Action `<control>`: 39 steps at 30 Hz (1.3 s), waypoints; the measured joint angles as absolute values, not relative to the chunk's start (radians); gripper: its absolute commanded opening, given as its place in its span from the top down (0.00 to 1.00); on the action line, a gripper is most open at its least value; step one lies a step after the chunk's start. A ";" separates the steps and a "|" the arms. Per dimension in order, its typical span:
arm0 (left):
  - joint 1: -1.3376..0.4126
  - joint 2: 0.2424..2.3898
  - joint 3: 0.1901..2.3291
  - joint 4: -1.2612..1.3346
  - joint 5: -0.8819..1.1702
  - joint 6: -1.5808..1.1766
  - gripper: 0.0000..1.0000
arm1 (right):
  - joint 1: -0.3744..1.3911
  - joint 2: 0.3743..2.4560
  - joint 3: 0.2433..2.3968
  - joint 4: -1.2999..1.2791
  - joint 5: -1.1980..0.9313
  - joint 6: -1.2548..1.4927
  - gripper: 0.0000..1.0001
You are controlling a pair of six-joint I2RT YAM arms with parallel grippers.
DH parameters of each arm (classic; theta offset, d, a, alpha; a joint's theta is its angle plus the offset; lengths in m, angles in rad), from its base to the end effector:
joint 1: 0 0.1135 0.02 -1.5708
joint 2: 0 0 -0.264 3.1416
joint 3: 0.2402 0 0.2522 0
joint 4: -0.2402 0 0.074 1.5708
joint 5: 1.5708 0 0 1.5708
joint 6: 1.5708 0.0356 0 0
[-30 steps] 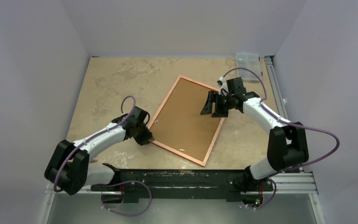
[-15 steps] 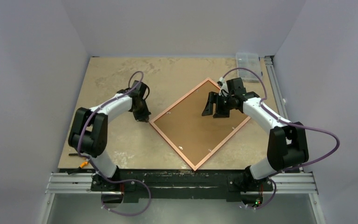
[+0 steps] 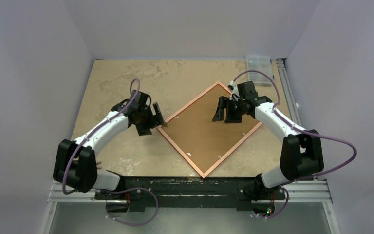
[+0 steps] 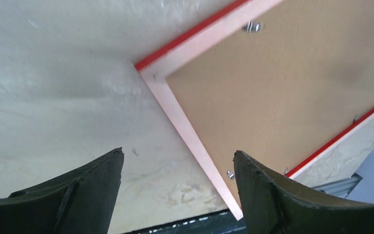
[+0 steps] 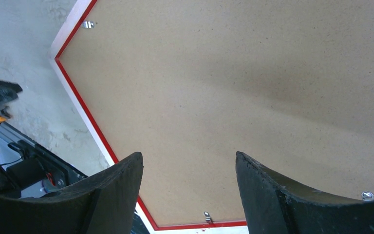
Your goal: Put the photo into the frame
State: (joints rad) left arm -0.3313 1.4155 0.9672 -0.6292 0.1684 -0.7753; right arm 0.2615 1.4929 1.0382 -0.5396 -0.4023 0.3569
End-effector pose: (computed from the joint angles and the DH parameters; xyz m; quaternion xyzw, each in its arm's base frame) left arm 0.2605 -0.0959 0.2261 -0.1927 0.9471 -0.1972 0.1641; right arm 0.2901 0.0921 0.2335 -0.0119 0.9411 0.2672 0.2070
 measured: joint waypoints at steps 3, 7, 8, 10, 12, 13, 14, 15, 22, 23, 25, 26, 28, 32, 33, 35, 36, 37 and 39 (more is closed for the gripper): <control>-0.403 1.365 0.902 -0.629 0.167 -0.853 0.18 | 0.262 1.493 1.038 -0.540 -0.402 0.357 0.31; -0.535 1.353 0.847 -0.620 0.139 -0.968 0.29 | 0.262 1.493 1.038 -0.540 -0.402 0.357 0.31; -0.559 1.352 0.836 -0.611 0.129 -0.995 0.33 | 0.262 1.493 1.038 -0.540 -0.402 0.357 0.31; -0.591 1.353 0.817 -0.593 0.110 -1.045 0.39 | 0.262 1.493 1.038 -0.539 -0.402 0.357 0.31; -0.607 1.365 0.813 -0.584 0.091 -1.083 0.40 | 0.262 1.493 1.038 -0.539 -0.402 0.357 0.31; -0.613 1.378 0.813 -0.572 0.080 -1.096 0.40 | 0.262 1.492 1.036 -0.538 -0.402 0.357 0.31; -0.617 1.392 0.813 -0.562 0.073 -1.106 0.40 | 0.262 1.491 1.034 -0.538 -0.402 0.357 0.31; -0.619 1.410 0.813 -0.553 0.068 -1.114 0.40 | 0.262 1.491 1.031 -0.538 -0.402 0.357 0.31; -0.623 1.545 0.849 -0.522 0.058 -1.137 0.65 | 0.262 1.489 1.024 -0.538 -0.403 0.357 0.31; -0.623 1.552 0.855 -0.513 0.056 -1.137 0.72 | 0.262 1.488 1.024 -0.538 -0.403 0.357 0.31; -0.624 1.568 0.869 -0.506 0.055 -1.134 0.87 | 0.262 1.484 1.024 -0.539 -0.403 0.357 0.31; -0.623 1.575 0.876 -0.508 0.053 -1.133 0.92 | 0.262 1.482 1.024 -0.538 -0.403 0.357 0.31; -0.621 1.585 0.891 -0.514 0.046 -1.142 0.99 | 0.262 1.480 1.024 -0.539 -0.403 0.357 0.32; -0.594 1.620 0.941 -0.527 0.018 -1.097 1.00 | 0.262 1.478 1.024 -0.539 -0.402 0.357 0.32; -0.582 1.633 0.959 -0.540 0.018 -1.066 1.00 | 0.262 1.478 1.024 -0.539 -0.402 0.357 0.32; -0.555 1.666 1.005 -0.566 0.017 -0.992 1.00 | 0.262 1.478 1.024 -0.539 -0.402 0.355 0.32; -0.542 1.681 1.024 -0.577 0.017 -0.960 1.00 | 0.262 1.478 1.024 -0.539 -0.402 0.355 0.32; -0.525 1.702 1.055 -0.590 0.017 -0.921 1.00 | 0.262 1.478 1.024 -0.539 -0.401 0.354 0.31; -0.493 1.752 1.126 -0.621 0.013 -0.843 1.00 | 0.262 1.478 1.024 -0.540 -0.394 0.353 0.31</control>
